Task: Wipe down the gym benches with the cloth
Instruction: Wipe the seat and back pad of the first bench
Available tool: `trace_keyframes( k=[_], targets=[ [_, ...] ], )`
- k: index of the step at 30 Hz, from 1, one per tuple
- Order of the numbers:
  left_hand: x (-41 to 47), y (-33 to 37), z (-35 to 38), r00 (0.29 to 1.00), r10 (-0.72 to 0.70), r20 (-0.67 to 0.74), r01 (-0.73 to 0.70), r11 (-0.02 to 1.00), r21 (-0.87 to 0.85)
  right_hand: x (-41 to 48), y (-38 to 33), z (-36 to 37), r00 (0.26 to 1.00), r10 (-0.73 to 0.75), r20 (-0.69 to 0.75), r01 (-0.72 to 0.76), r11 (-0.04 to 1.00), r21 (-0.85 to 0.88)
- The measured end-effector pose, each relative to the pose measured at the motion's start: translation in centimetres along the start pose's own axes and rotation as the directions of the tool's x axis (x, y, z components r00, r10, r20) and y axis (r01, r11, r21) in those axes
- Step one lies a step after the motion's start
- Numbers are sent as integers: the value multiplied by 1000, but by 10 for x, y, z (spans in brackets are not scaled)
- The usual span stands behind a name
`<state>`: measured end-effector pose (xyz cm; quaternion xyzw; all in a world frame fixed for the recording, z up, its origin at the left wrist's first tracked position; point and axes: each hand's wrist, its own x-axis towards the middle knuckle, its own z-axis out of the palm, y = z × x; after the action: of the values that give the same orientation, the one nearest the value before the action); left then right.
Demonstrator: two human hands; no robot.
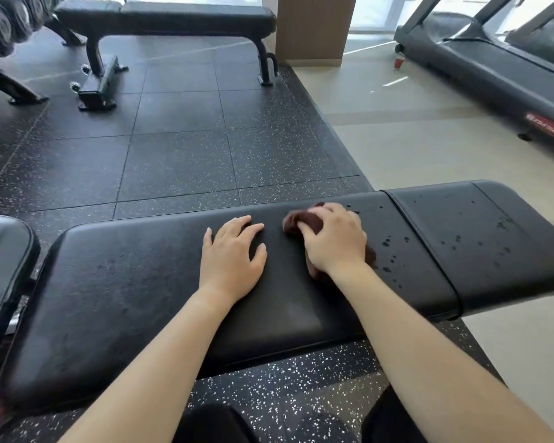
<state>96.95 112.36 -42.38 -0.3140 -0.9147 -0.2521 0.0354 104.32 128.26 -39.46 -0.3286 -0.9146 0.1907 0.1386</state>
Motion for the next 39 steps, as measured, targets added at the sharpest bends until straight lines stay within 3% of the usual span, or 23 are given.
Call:
trace_keyframes(
  k=[3, 6, 11, 19, 22, 26, 32, 36, 39],
  targets=[
    [-1, 0, -1, 1000, 12, 3, -12, 1000, 5, 27, -8, -3, 999, 9, 54, -8, 1000, -22],
    [-2, -1, -1, 1000, 20, -4, -20, 1000, 6, -11, 0, -8, 996, -51, 69, 52, 998, -19],
    [-4, -1, -2, 1000, 21, 0, -21, 1000, -5, -93, 26, -17, 987, -131, -97, 135, 990, 34],
    [-3, 2, -5, 1000, 14, 7, -13, 1000, -17, 5, 24, -22, 995, 95, 11, -95, 995, 6],
    [-2, 8, -3, 1000, 20, -7, -20, 1000, -23, -12, 36, -24, 999, 45, 8, -45, 999, 11],
    [0, 28, 8, 1000, -15, -15, 15, 999, -28, -67, 63, -25, 989, -9, -146, 12, 1000, 21],
    [17, 76, 36, 999, -39, 4, 40, 999, -35, 6, 61, -26, 1000, 22, -18, -22, 999, 26],
    [16, 87, 45, 997, -74, -26, 74, 997, -1, 17, 69, -37, 995, -53, 84, 50, 998, 46],
    [11, 92, 46, 997, -68, -38, 70, 997, 37, -18, 96, -44, 990, -142, 0, 142, 988, 67]
  ],
)
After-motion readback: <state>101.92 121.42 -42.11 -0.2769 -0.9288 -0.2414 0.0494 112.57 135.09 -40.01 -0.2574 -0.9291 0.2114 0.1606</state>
